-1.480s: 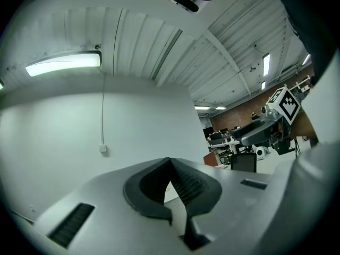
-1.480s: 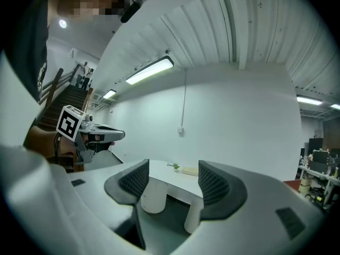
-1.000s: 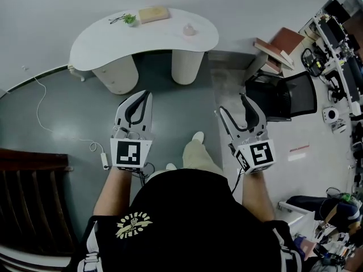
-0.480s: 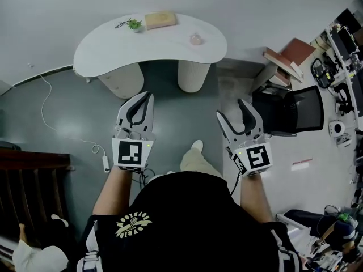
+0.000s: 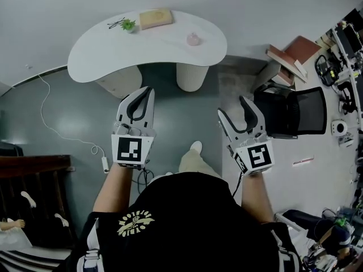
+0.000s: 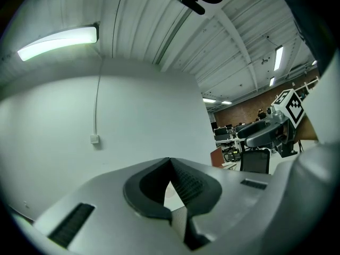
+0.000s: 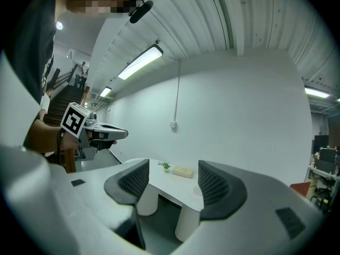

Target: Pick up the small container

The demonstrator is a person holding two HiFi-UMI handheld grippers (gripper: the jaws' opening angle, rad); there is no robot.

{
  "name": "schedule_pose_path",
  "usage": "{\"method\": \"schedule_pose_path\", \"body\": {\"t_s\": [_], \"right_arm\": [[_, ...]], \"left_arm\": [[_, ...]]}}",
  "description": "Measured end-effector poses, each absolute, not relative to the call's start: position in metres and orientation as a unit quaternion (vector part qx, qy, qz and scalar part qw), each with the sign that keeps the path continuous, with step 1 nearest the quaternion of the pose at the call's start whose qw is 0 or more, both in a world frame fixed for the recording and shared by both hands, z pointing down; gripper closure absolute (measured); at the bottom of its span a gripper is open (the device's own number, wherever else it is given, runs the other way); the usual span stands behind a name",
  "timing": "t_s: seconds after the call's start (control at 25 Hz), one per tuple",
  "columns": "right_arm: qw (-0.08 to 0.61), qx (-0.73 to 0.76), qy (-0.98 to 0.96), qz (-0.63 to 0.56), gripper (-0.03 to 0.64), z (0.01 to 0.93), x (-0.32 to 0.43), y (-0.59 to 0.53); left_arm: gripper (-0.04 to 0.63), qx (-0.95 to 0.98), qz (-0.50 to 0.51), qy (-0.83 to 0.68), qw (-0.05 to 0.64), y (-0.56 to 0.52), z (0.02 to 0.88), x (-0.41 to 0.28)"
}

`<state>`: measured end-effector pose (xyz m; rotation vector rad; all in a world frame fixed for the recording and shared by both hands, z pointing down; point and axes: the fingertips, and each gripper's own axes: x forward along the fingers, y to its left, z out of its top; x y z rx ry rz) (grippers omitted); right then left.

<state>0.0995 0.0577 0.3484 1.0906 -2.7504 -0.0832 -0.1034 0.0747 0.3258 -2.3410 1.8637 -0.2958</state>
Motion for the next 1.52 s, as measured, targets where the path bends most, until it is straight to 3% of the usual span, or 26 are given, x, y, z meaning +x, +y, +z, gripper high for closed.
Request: {"method": "schedule_pose_path", "body": {"t_s": [0.88, 1.52], "right_arm": [[0.09, 0.302, -0.948, -0.054, 0.341, 0.342, 0.135, -0.072], [0.09, 0.293, -0.951, -0.042, 0.341, 0.355, 0.113, -0.116]], "left_arm": [[0.587, -0.746, -0.087, 0.655, 0.088, -0.041, 0.295, -0.052], [0.586, -0.736, -0.099, 0.666, 0.075, -0.071, 0.315, -0.072]]}}
